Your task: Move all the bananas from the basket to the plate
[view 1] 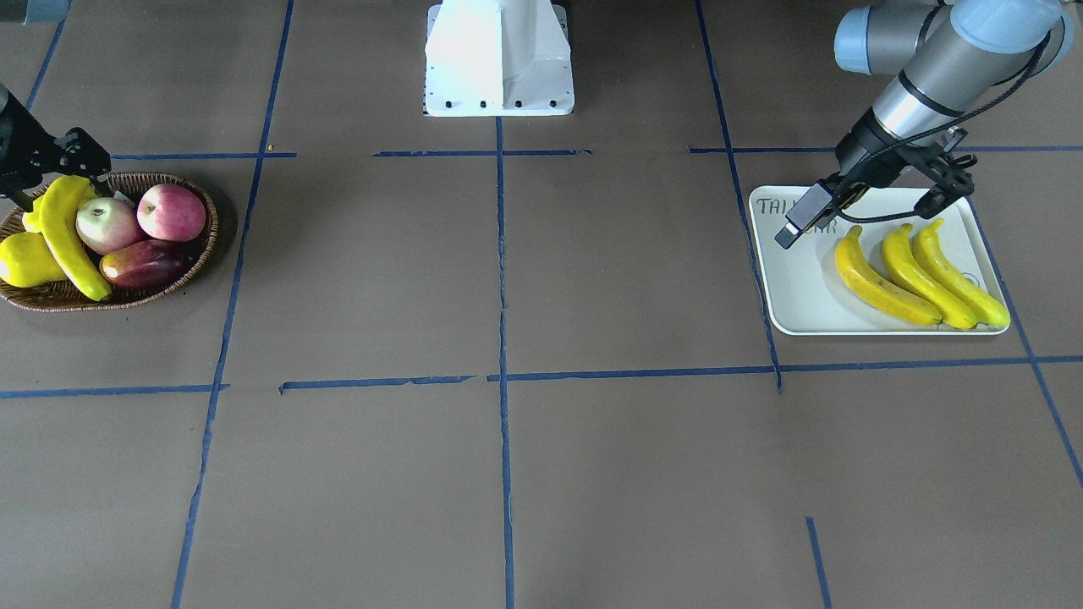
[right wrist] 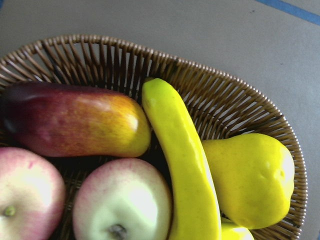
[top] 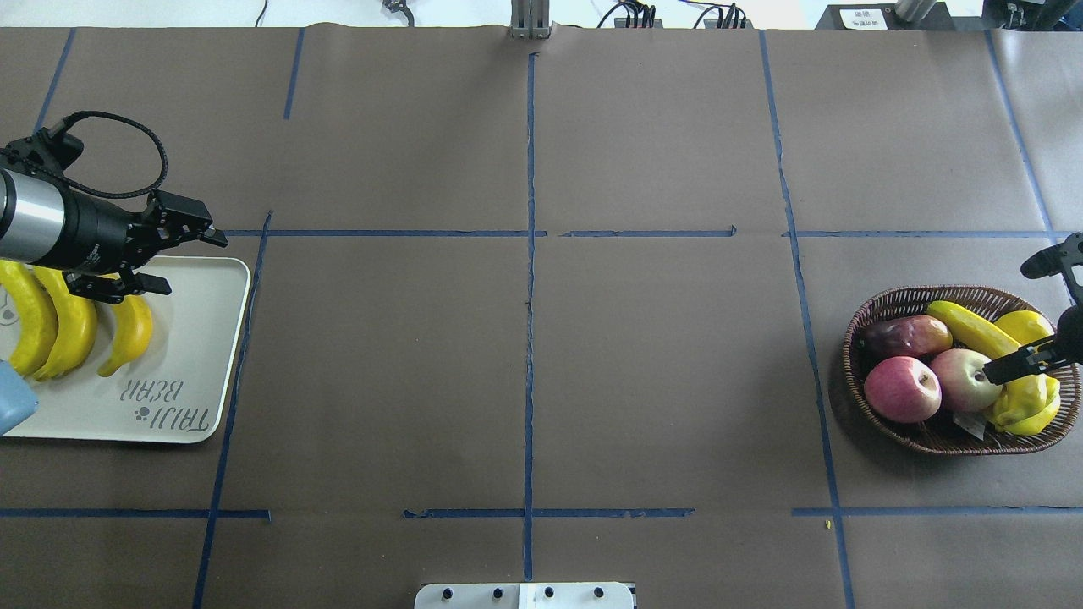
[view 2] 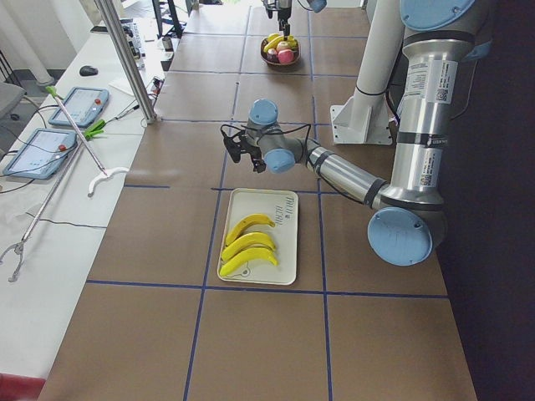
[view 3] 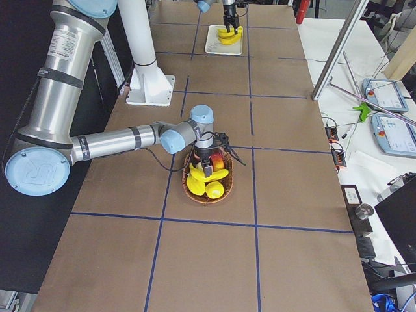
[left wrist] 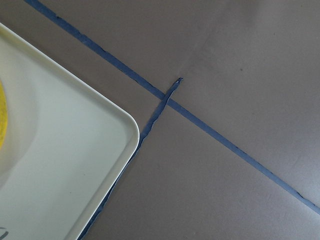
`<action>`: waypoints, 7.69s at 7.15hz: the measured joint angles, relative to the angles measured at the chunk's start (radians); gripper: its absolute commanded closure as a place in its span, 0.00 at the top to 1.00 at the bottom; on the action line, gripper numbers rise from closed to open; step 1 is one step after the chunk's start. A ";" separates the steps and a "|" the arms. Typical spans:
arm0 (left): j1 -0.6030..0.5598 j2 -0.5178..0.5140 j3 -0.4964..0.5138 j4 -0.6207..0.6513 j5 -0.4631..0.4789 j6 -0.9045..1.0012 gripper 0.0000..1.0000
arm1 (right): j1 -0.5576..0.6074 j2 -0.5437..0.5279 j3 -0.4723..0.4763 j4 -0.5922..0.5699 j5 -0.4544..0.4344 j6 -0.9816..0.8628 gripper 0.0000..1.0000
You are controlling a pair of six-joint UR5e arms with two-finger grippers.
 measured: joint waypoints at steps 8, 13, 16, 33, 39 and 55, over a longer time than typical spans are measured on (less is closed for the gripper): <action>0.016 0.000 -0.001 0.001 0.013 -0.001 1.00 | -0.008 0.005 -0.040 -0.006 -0.035 0.001 0.66; 0.017 0.002 -0.007 0.001 0.013 -0.007 1.00 | -0.040 0.009 -0.054 -0.006 -0.049 0.002 0.49; 0.017 0.002 -0.010 0.001 0.013 -0.022 1.00 | -0.056 0.011 -0.061 -0.006 -0.058 0.002 0.10; 0.203 -0.339 0.010 0.205 0.119 -0.244 1.00 | -0.328 0.682 -0.014 -0.109 -0.170 0.539 0.02; 0.226 -0.527 0.016 0.484 0.113 -0.293 0.99 | -0.545 0.883 -0.041 -0.310 -0.510 0.545 0.02; 0.269 -0.612 0.125 0.494 0.119 -0.416 0.39 | -0.587 1.008 -0.121 -0.319 -0.578 0.584 0.05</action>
